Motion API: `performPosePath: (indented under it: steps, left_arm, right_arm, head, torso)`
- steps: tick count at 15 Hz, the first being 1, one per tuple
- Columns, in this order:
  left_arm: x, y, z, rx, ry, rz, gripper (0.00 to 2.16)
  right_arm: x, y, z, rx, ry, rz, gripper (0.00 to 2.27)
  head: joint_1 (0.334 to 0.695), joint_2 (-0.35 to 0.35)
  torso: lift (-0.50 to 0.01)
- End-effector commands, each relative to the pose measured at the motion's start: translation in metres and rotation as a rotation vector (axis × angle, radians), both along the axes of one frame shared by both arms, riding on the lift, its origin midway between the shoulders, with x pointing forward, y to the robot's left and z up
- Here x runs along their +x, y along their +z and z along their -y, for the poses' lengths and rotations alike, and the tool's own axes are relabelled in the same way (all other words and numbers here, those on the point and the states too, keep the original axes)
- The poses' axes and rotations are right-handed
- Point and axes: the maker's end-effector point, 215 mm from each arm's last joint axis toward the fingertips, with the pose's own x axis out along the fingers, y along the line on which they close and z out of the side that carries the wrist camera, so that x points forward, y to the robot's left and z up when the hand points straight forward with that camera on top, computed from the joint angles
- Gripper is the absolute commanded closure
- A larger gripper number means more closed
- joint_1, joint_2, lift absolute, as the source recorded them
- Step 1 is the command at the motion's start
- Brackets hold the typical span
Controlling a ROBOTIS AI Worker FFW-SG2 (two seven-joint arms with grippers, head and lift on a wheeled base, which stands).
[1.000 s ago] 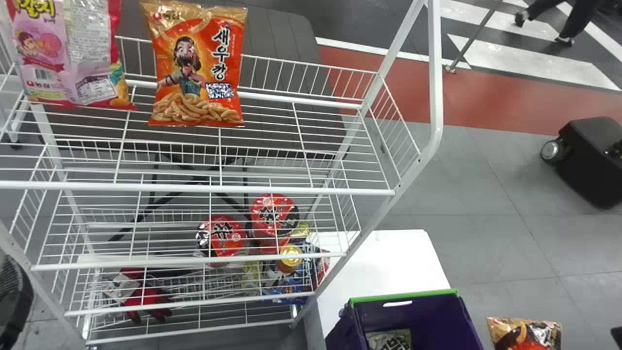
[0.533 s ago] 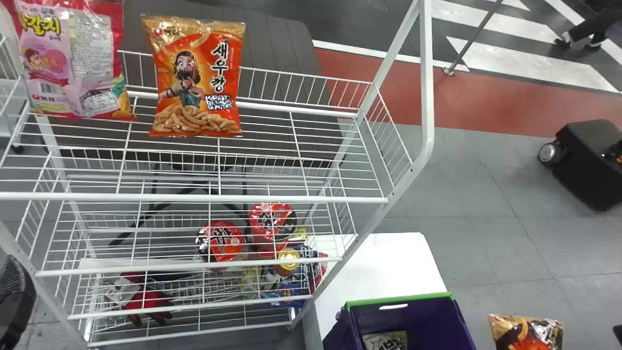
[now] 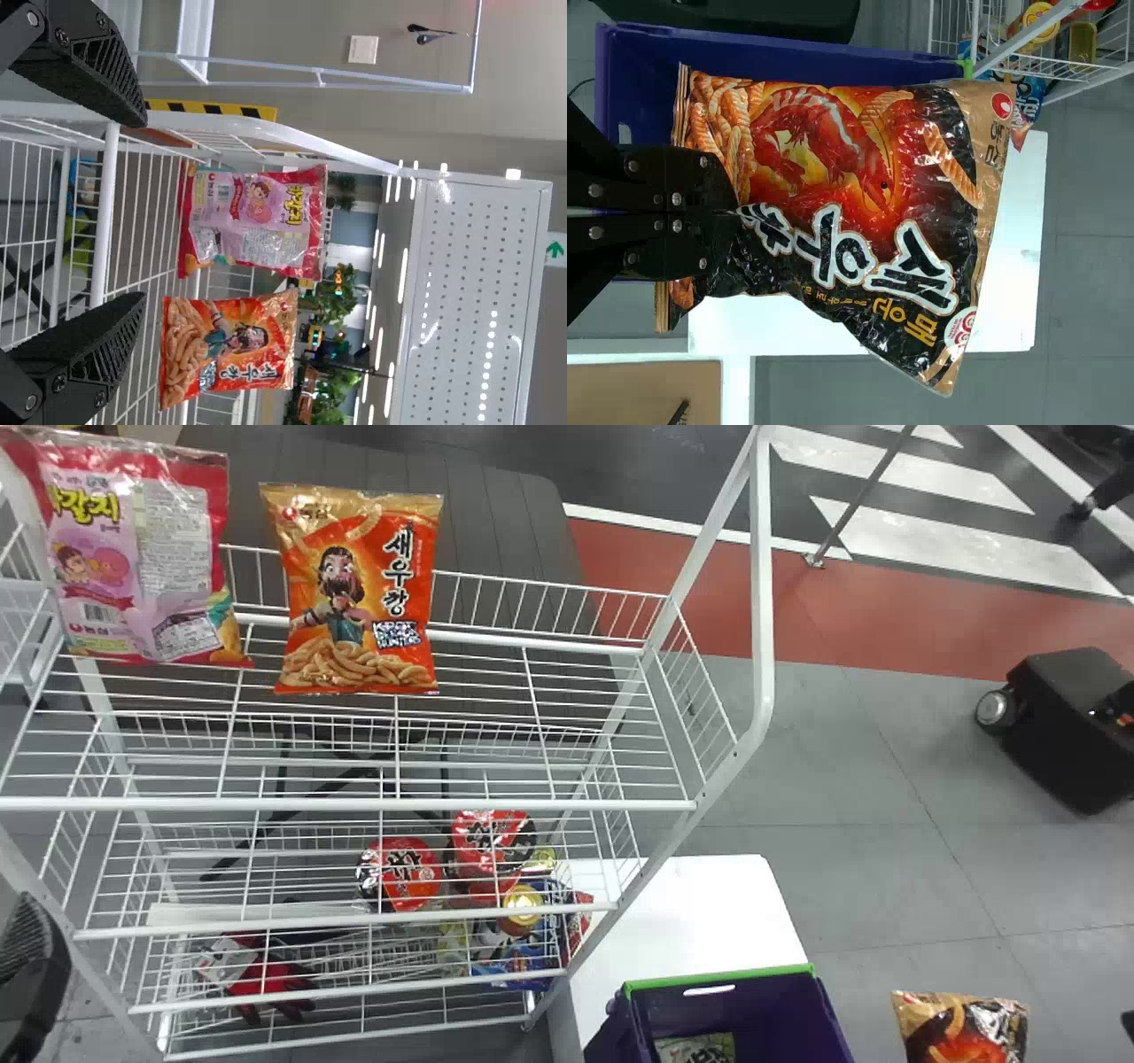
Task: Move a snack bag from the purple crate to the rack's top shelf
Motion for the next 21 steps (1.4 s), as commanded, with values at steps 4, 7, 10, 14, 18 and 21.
performPosePath:
  steps: [4,7,10,14,18,21]
  left_arm:
    - [0.0,-0.001,0.001,0.006,0.004,-0.003,0.14]
    - [0.0,-0.001,0.001,0.006,0.004,-0.003,0.14]
    - [0.0,-0.004,0.003,0.003,0.003,-0.008,0.14]
    - [0.001,-0.007,0.004,0.006,0.001,-0.011,0.14]
    - [0.001,-0.004,0.004,0.007,-0.001,-0.008,0.14]
    - [0.001,-0.005,0.012,0.007,-0.014,-0.011,0.14]
  right_arm:
    - [0.003,0.004,0.001,-0.003,-0.004,0.005,1.53]
    - [0.0,0.005,0.001,0.001,-0.024,0.003,1.52]
    - [0.006,0.014,-0.004,0.024,-0.05,0.031,1.53]
    - [0.043,0.084,-0.014,0.067,-0.011,0.253,1.52]
    - [0.084,0.188,-0.012,0.022,0.028,0.546,1.53]
    - [0.118,0.245,-0.037,0.046,-0.013,0.72,1.53]
  head:
    - [0.695,-0.35]
    - [0.695,-0.35]
    - [0.695,-0.35]
    - [0.695,-0.35]
    - [0.695,-0.35]
    - [0.695,-0.35]
  torso:
    - [0.009]
    - [0.009]
    - [0.0]
    - [0.0]
    - [0.0]
    - [0.0]
